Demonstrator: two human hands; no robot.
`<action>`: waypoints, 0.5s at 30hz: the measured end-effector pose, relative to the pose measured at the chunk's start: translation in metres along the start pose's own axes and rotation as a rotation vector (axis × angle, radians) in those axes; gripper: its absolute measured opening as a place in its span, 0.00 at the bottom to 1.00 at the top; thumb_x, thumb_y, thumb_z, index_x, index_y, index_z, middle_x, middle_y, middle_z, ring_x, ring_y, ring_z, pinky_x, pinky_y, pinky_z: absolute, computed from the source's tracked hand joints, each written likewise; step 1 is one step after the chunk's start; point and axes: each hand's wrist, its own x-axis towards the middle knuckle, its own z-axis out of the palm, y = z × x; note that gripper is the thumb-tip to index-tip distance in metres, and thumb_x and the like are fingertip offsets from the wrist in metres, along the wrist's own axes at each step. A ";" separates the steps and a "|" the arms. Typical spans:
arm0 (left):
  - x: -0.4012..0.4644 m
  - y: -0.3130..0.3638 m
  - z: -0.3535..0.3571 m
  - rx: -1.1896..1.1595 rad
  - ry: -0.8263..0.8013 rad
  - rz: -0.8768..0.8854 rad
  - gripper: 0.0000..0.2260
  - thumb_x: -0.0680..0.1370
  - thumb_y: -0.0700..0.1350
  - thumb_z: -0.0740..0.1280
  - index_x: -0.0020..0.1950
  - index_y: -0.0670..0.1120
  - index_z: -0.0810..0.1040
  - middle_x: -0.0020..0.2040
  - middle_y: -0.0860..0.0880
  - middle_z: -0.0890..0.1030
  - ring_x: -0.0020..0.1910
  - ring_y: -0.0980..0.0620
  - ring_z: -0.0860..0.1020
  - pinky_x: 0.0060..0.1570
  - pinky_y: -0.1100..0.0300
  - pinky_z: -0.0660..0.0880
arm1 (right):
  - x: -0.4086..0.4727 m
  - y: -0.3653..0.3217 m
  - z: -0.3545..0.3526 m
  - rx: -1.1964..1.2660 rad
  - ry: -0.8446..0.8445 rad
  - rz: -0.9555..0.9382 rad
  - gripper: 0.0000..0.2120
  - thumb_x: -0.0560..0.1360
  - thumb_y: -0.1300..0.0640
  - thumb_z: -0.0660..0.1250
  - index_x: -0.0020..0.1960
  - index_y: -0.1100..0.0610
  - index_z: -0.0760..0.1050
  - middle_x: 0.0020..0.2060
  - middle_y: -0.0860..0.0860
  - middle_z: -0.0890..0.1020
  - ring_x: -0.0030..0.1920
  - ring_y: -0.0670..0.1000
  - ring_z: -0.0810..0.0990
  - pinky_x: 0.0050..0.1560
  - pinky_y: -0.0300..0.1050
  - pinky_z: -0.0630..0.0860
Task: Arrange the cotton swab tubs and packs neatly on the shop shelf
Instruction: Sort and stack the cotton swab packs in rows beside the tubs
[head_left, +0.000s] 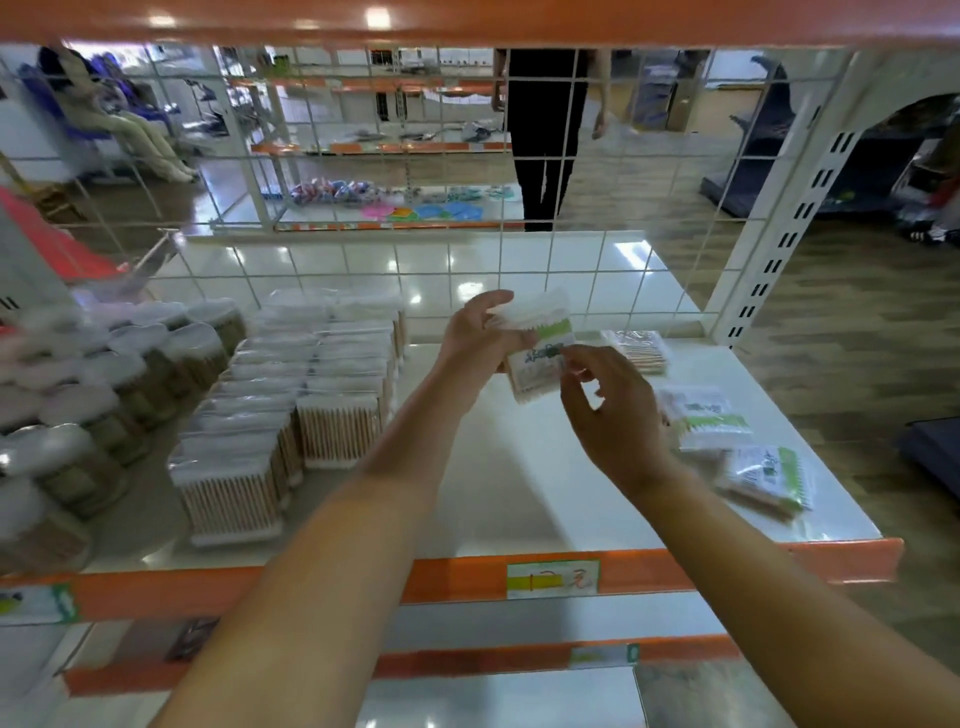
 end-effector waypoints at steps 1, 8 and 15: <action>-0.001 0.000 -0.004 0.021 0.009 0.008 0.25 0.70 0.36 0.72 0.66 0.47 0.71 0.58 0.46 0.73 0.51 0.48 0.77 0.42 0.61 0.79 | 0.000 -0.007 0.004 0.008 -0.011 -0.009 0.12 0.73 0.61 0.62 0.54 0.61 0.77 0.45 0.55 0.80 0.44 0.52 0.77 0.40 0.42 0.71; -0.014 -0.004 -0.018 0.168 0.094 0.058 0.18 0.71 0.39 0.73 0.59 0.43 0.75 0.48 0.50 0.76 0.50 0.47 0.77 0.51 0.50 0.79 | 0.003 -0.044 0.027 0.038 -0.124 0.117 0.14 0.74 0.61 0.64 0.59 0.60 0.74 0.54 0.54 0.76 0.52 0.50 0.75 0.50 0.34 0.67; -0.038 0.008 -0.033 0.107 -0.021 0.137 0.08 0.75 0.41 0.67 0.51 0.38 0.79 0.45 0.39 0.80 0.45 0.47 0.80 0.41 0.59 0.79 | 0.004 -0.063 0.032 0.093 -0.105 0.146 0.17 0.74 0.61 0.67 0.62 0.58 0.72 0.56 0.53 0.75 0.55 0.49 0.74 0.50 0.32 0.66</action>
